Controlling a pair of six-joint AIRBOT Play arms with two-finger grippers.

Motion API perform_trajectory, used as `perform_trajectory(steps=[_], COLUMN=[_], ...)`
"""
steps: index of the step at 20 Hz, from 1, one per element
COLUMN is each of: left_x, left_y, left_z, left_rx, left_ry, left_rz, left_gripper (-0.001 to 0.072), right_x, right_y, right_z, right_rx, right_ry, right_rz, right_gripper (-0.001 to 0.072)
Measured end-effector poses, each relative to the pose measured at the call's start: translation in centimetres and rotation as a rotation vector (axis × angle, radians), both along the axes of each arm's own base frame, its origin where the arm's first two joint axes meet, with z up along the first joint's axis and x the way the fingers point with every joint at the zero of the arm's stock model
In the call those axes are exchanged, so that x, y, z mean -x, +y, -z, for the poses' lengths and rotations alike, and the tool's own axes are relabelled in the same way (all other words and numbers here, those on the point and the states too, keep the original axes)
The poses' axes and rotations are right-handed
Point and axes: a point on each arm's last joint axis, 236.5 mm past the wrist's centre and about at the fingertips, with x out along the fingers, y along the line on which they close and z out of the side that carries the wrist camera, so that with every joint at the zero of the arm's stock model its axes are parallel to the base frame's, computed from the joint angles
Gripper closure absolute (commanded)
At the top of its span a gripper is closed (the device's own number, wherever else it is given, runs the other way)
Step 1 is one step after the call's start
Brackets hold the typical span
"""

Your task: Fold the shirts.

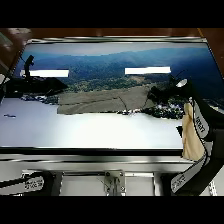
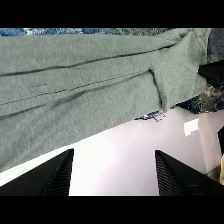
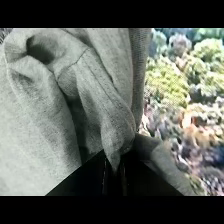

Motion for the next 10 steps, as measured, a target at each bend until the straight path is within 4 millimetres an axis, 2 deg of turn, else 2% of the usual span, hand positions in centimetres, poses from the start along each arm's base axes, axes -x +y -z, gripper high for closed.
perform_trajectory(steps=[1, 2, 3, 6, 10], left_x=[-0.1, -0.2, -0.4, -0.6, -0.6], left_y=[-0.5, -1.1, -1.8, -5.6, -13.3], left_z=[0.1, 0.3, 0.6, 2.7, 6.0], left_rx=[-0.001, -0.004, -0.007, -0.015, 0.031], left_ry=[-0.002, -0.006, -0.008, 0.000, 0.039], left_rz=[0.005, 0.010, 0.017, 0.048, 0.072], left_gripper=[0.0345, 0.0585, 0.0666, 0.0666, 0.0667], right_x=[0.1, -0.2, -0.3, 0.5, 3.7], right_y=[0.2, 0.2, 0.3, 0.9, 1.9], right_z=[-1.0, -2.5, -4.1, -9.9, -16.4], right_rx=[-0.004, -0.001, -0.001, -0.006, -0.007], right_ry=[-0.011, -0.044, -0.071, -0.145, -0.193], right_rz=[-0.017, -0.022, -0.031, -0.072, -0.148], right_gripper=[0.0645, 0.0645, 0.0645, 0.0645, 0.0645])
